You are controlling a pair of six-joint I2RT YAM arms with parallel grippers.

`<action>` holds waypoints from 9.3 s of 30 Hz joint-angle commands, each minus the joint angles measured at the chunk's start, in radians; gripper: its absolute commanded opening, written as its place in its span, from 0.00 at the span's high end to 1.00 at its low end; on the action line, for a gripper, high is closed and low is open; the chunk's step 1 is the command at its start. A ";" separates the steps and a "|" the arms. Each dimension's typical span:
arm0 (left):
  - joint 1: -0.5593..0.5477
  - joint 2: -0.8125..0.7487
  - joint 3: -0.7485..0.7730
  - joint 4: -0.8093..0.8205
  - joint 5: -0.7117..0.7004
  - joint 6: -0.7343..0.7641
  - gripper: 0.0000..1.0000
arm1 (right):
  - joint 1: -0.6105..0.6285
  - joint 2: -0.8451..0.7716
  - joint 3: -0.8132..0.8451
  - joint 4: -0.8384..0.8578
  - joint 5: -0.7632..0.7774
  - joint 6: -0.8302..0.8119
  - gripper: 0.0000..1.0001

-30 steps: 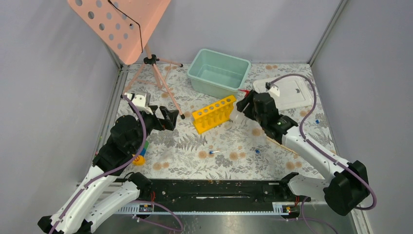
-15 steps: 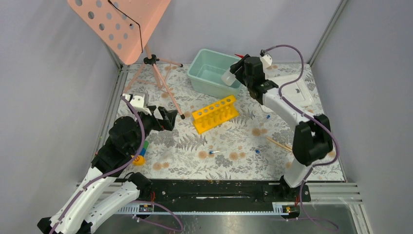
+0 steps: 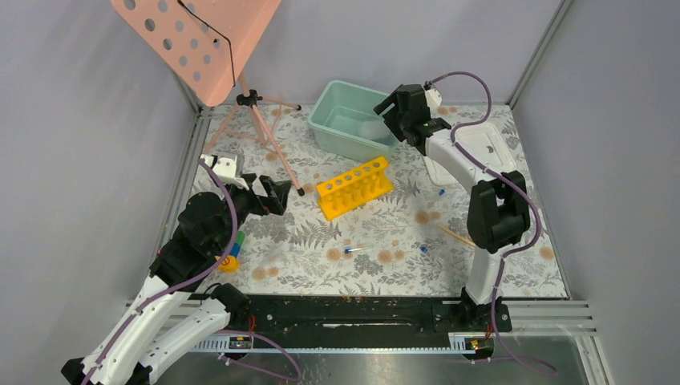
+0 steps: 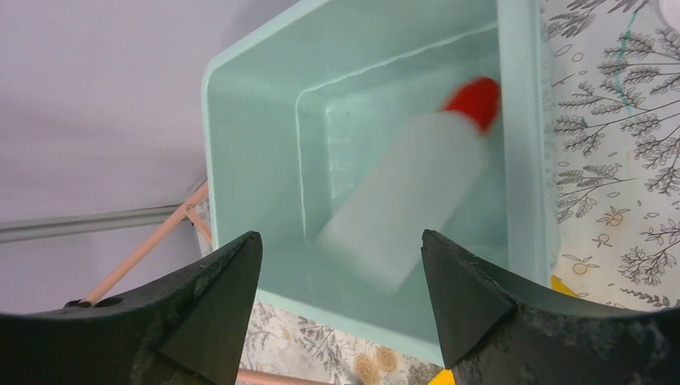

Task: Organize the chemistry lab equipment

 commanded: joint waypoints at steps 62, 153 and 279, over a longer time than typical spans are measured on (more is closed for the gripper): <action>-0.015 0.385 -0.158 -0.439 -0.199 -0.763 0.47 | -0.002 -1.048 -0.996 0.016 -0.508 -0.294 0.41; -0.068 -0.007 -0.003 -0.245 -0.024 -0.050 0.01 | 0.295 -0.621 -0.546 0.146 -0.335 -0.196 1.00; -0.067 -0.084 -0.032 -0.259 -0.111 -0.028 0.01 | -0.431 -0.471 -0.811 -0.568 -0.045 0.336 0.83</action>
